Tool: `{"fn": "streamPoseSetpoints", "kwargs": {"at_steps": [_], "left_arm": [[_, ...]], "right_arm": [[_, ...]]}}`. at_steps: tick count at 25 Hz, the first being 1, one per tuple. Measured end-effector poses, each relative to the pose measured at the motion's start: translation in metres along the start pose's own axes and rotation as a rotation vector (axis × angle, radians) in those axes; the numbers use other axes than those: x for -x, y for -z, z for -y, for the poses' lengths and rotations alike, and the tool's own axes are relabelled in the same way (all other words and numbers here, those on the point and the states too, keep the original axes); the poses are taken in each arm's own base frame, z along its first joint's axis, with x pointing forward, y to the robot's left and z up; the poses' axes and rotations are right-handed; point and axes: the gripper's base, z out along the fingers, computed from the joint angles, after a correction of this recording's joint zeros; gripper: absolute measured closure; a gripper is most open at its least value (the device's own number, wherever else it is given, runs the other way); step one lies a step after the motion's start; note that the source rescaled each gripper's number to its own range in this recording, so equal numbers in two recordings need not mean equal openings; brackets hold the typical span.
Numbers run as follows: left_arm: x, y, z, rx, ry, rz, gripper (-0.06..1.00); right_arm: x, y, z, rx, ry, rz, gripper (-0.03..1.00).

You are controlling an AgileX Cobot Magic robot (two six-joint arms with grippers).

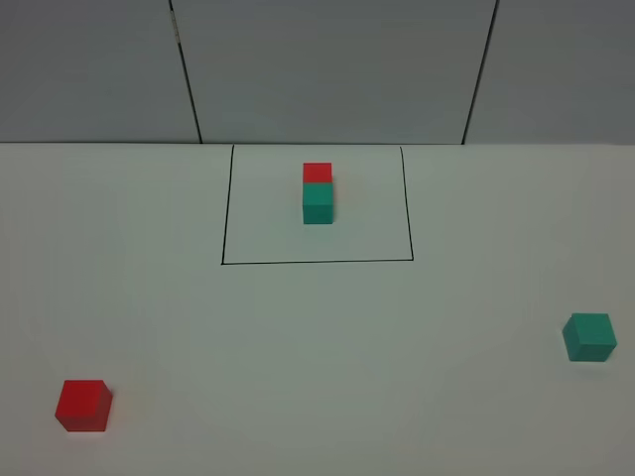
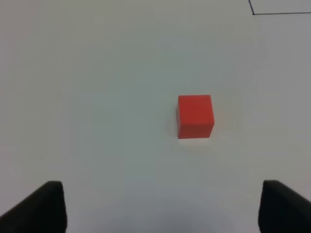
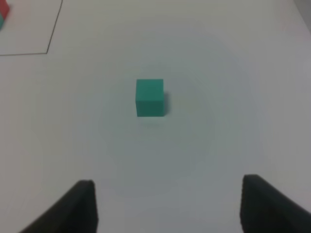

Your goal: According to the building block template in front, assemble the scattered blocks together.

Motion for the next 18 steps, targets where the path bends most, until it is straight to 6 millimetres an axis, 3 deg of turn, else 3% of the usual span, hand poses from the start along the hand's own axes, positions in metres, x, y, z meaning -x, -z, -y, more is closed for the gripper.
{"fn": "streamPoseSetpoints", "kwargs": {"at_steps": [8, 13, 18], "left_arm": [[0.036, -0.04, 0.0, 0.005, -0.02, -0.086, 0.15], [0.055, -0.071, 0.001, -0.003, -0.129, -0.148, 0.15], [0.088, -0.1, 0.001, -0.022, -0.261, -0.23, 0.15]], "right_arm": [[0.0, 0.0, 0.0, 0.0, 0.0, 0.0, 0.38], [0.0, 0.0, 0.0, 0.0, 0.0, 0.0, 0.38], [0.0, 0.0, 0.0, 0.0, 0.0, 0.0, 0.38]]}}
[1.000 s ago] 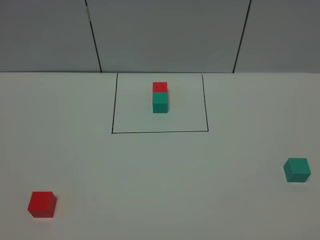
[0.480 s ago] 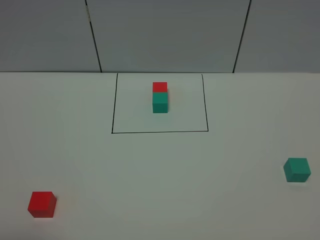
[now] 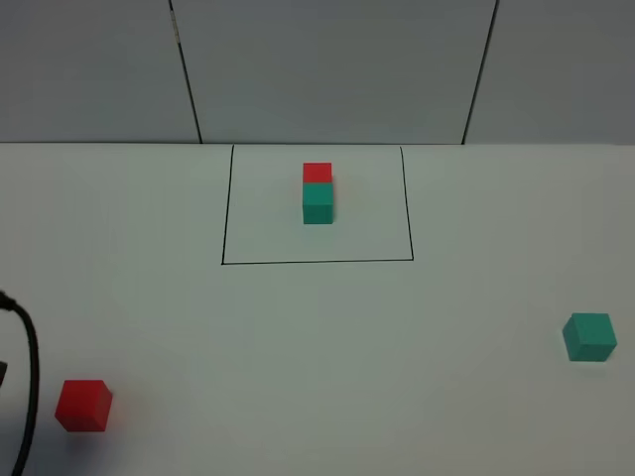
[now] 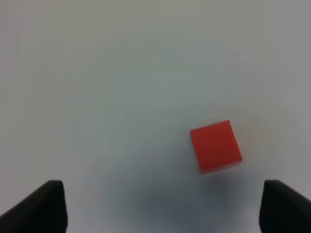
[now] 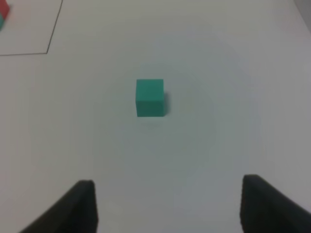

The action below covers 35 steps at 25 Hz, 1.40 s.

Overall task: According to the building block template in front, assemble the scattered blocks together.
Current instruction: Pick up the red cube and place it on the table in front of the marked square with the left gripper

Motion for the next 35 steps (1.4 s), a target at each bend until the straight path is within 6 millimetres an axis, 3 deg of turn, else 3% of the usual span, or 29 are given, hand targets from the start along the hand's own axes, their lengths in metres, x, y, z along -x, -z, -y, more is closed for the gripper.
{"fn": "streamPoseSetpoints", "kwargs": {"at_steps": [6, 11, 17, 23, 35], "left_arm": [[0.048, -0.032, -0.012, -0.056, -0.14, -0.172, 0.15], [0.067, -0.061, -0.01, -0.142, -0.314, -0.316, 0.15], [0.064, -0.095, 0.004, -0.263, -0.628, -0.453, 0.15], [0.057, -0.118, 0.009, -0.325, -0.763, -0.541, 0.15], [0.055, -0.138, 0.014, -0.474, -1.142, -0.471, 0.15]], "right_arm": [[0.0, 0.0, 0.0, 0.0, 0.0, 0.0, 0.38], [0.0, 0.0, 0.0, 0.0, 0.0, 0.0, 0.38], [0.0, 0.0, 0.0, 0.0, 0.0, 0.0, 0.38], [0.0, 0.0, 0.0, 0.0, 0.0, 0.0, 0.38], [0.0, 0.0, 0.0, 0.0, 0.0, 0.0, 0.38]]}}
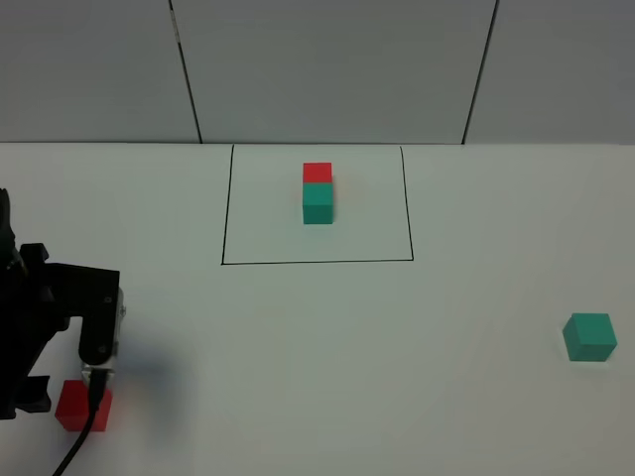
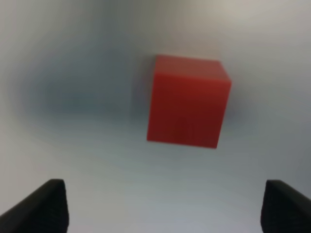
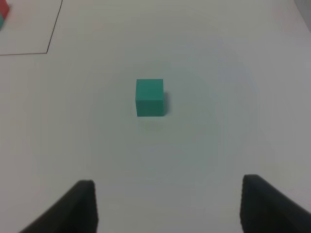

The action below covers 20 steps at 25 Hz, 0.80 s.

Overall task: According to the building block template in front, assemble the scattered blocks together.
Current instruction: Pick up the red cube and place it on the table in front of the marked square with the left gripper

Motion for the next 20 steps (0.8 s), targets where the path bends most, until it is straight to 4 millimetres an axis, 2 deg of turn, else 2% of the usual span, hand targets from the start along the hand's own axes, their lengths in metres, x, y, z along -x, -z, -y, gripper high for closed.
{"fn": "streamPoseSetpoints", "kwargs": {"at_steps": [11, 20], "left_arm": [[0.006, -0.021, -0.004, -0.07, -0.08, 0.029, 0.15], [0.006, -0.047, -0.01, -0.117, -0.118, -0.007, 0.15]], "right_arm": [[0.0, 0.0, 0.0, 0.0, 0.0, 0.0, 0.38], [0.0, 0.0, 0.0, 0.0, 0.0, 0.0, 0.38]]}}
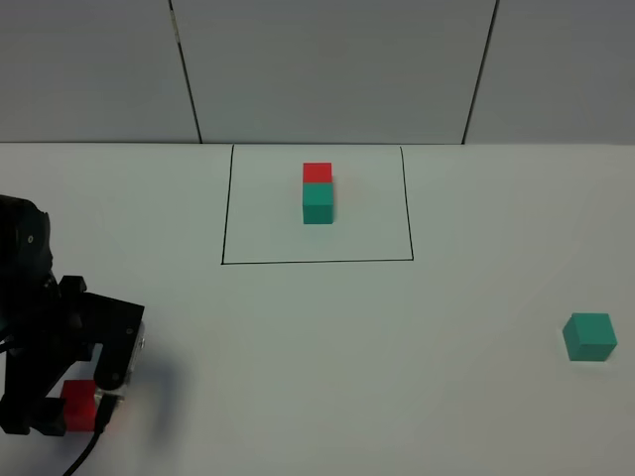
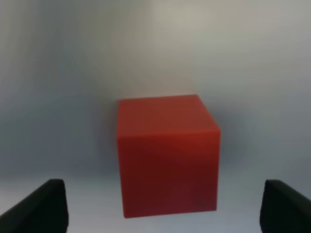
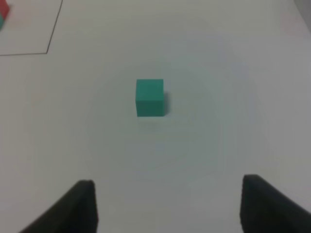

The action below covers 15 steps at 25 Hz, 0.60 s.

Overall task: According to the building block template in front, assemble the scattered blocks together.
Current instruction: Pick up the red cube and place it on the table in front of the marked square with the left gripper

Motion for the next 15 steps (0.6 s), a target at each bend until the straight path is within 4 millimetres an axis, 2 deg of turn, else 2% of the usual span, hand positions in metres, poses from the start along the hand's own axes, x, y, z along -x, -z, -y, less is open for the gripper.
{"fn": "streamPoseSetpoints", "kwargs": {"at_steps": [15], "left_arm": [[0.001, -0.024, -0.007, -0.033, -0.006, -0.01, 0.15]], "right_arm": [[0.0, 0.0, 0.0, 0.0, 0.0, 0.0, 0.38]]}}
